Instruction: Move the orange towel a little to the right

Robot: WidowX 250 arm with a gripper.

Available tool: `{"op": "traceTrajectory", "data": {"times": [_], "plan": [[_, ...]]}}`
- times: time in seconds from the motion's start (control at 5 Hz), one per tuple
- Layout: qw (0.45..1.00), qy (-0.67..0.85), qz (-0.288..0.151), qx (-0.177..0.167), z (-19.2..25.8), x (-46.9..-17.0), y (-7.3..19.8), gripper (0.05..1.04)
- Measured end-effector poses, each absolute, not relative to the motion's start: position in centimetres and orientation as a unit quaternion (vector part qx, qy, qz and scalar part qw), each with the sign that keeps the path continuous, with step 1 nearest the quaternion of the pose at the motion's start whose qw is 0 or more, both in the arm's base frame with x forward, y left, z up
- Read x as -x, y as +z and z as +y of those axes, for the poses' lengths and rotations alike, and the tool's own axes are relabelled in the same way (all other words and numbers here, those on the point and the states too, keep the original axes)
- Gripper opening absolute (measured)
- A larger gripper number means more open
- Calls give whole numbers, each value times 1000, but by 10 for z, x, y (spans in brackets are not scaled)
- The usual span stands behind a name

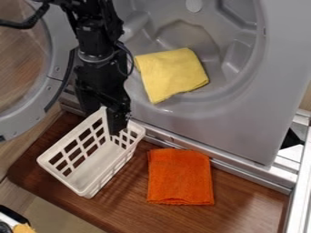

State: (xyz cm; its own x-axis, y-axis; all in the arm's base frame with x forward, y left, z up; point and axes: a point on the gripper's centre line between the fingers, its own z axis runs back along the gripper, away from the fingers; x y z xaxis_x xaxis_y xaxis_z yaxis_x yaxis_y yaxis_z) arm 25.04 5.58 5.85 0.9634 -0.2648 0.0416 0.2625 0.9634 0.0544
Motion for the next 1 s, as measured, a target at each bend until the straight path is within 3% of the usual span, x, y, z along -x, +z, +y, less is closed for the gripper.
{"op": "traceTrajectory", "data": {"times": [0.2,0.8,1.0], "plan": [[991,-133,-11,-20,55,-248,52,1001],[985,-171,-26,-14,8,-277,45,1001],[980,-196,-36,-7,-15,-285,29,1001]]}}
